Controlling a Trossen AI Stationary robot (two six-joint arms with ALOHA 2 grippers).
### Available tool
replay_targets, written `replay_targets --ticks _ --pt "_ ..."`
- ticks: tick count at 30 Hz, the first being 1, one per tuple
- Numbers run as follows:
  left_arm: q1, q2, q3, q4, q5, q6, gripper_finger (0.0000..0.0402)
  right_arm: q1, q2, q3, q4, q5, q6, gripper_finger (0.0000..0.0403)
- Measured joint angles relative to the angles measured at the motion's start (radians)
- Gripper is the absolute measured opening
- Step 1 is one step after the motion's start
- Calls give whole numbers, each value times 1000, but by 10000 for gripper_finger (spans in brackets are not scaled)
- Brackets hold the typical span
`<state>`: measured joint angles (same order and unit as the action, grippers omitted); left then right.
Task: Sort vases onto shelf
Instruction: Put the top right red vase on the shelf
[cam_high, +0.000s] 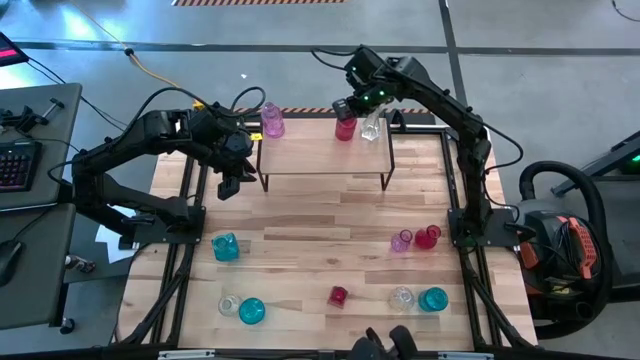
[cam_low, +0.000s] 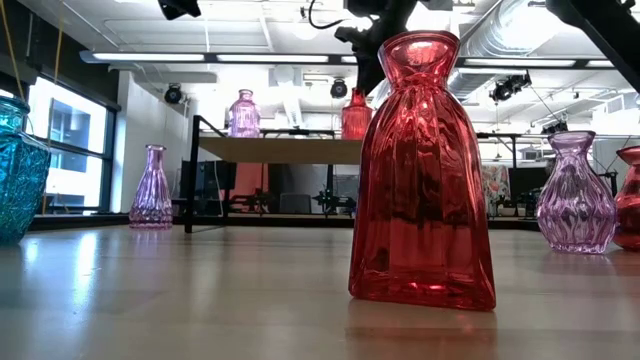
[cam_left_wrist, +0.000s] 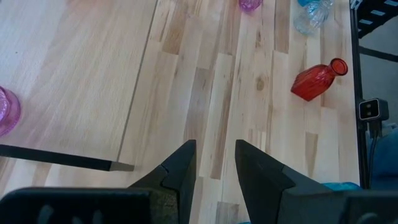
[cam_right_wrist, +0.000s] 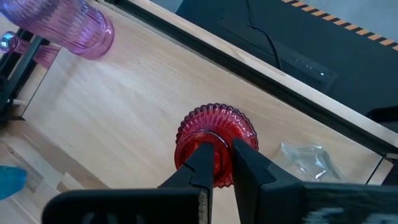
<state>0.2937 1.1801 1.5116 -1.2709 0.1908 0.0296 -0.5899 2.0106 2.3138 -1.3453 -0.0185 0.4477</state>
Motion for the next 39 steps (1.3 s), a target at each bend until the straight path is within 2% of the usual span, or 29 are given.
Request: replay_targets --ticks 4,11,15,39 --pt "0 0 0 0 0 0 104 -12 1 0 3 -9 0 30" --pt "0 0 0 0 0 0 104 -13 2 -2 7 14 -13 89" --pt "0 0 0 0 0 0 104 -13 4 -2 20 28 -19 108" --pt "0 0 0 0 0 0 104 -15 4 -3 28 18 -19 124"
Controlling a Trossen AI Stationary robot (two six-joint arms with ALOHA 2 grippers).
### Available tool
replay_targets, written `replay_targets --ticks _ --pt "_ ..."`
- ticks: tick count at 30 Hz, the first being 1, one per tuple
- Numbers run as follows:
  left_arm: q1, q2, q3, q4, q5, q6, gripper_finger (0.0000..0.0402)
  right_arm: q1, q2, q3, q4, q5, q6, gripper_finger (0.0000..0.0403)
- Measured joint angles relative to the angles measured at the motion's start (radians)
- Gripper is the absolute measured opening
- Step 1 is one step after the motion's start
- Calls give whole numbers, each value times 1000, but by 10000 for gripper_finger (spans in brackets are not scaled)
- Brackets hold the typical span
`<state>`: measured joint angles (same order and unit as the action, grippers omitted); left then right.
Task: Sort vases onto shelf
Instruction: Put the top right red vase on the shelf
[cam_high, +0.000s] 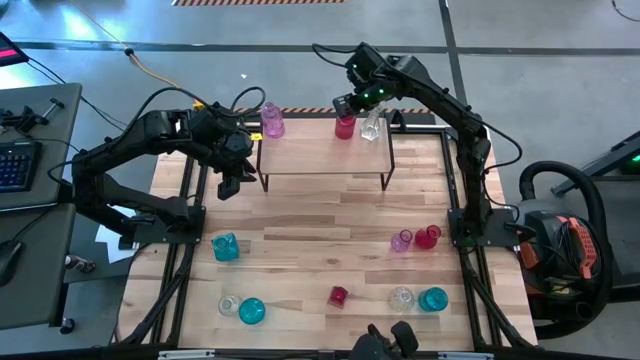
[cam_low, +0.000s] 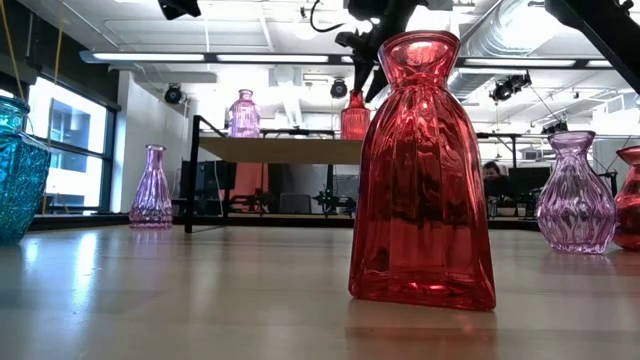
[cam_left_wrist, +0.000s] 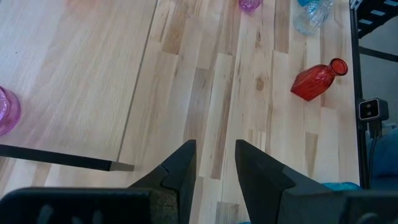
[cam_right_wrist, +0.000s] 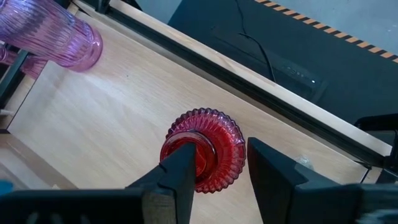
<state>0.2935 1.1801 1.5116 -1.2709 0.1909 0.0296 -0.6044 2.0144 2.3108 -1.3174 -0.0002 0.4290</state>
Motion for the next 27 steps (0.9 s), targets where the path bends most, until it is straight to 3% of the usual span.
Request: replay_targets --ticks 11,20,27 --pt "0 0 0 0 0 0 104 -5 0 0 -1 -2 15 126" --pt "0 0 0 0 0 0 104 -6 0 0 -6 6 -3 174" --pt "0 0 0 0 0 0 104 -11 0 18 -17 -2 -11 176"
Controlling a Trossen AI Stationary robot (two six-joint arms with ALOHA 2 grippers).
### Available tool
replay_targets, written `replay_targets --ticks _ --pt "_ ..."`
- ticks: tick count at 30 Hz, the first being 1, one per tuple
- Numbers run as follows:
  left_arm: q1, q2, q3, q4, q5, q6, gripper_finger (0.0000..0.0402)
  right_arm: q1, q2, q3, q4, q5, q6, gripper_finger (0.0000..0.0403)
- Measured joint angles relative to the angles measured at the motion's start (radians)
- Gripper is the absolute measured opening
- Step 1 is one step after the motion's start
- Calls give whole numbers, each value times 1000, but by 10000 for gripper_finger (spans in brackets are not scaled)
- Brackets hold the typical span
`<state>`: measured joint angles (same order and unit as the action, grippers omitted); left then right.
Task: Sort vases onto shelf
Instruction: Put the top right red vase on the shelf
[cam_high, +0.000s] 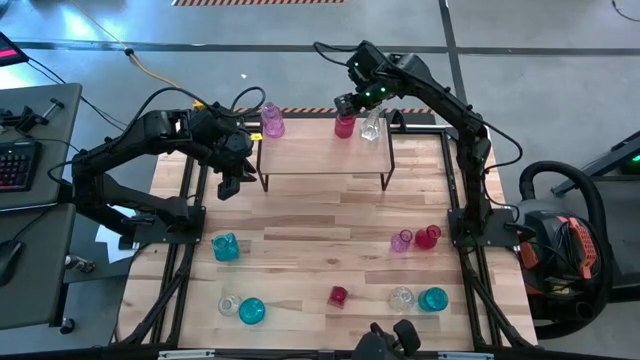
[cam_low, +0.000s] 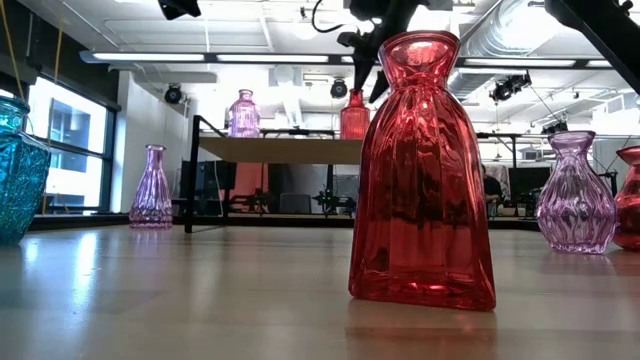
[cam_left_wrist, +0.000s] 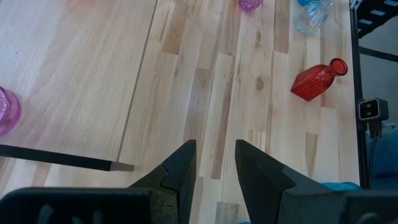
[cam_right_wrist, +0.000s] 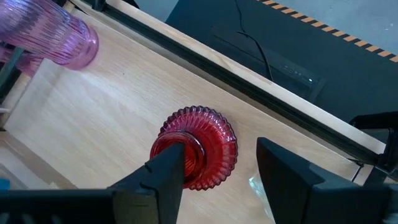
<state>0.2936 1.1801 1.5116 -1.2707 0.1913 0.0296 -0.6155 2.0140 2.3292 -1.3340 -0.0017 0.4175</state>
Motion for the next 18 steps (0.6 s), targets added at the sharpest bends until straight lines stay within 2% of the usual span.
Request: replay_targets --ticks 18 --pt "0 0 0 0 0 0 104 -7 -7 26 1 6 -18 176"
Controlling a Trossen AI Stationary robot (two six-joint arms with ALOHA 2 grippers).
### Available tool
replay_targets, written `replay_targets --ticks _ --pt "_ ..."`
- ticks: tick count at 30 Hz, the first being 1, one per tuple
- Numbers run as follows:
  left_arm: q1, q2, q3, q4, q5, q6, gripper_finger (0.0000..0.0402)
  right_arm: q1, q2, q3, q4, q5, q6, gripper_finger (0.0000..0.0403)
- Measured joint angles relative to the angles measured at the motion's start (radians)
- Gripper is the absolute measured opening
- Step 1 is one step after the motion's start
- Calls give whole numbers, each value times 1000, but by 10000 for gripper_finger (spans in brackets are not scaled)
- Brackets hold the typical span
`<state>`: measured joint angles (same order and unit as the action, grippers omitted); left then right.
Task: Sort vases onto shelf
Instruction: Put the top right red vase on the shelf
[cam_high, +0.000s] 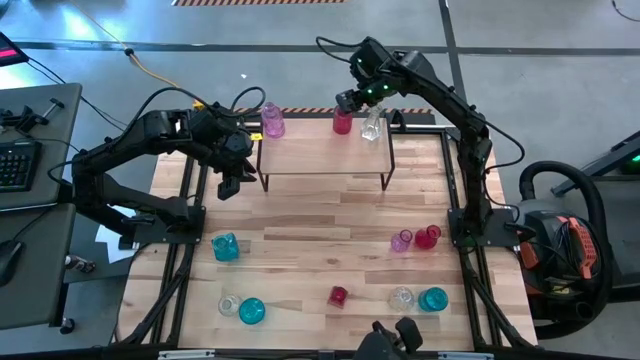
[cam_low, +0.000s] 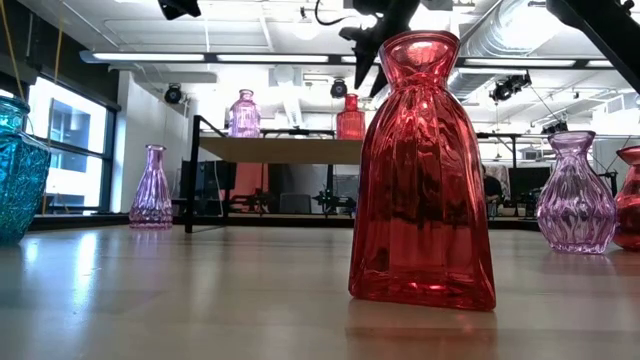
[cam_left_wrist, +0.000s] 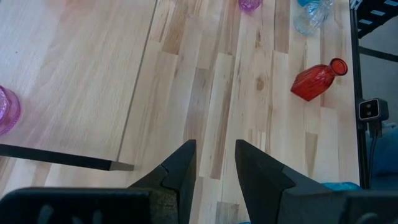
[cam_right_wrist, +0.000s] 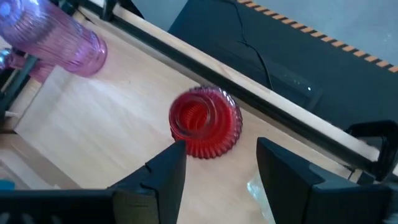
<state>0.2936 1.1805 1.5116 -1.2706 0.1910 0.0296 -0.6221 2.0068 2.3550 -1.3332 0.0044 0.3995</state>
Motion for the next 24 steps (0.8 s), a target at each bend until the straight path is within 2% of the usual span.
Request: replay_targets --ticks 11,24 --pt "0 0 0 0 0 0 104 -13 15 0 52 29 -5 176" --pt "0 0 0 0 0 0 104 -8 43 0 45 7 0 176"
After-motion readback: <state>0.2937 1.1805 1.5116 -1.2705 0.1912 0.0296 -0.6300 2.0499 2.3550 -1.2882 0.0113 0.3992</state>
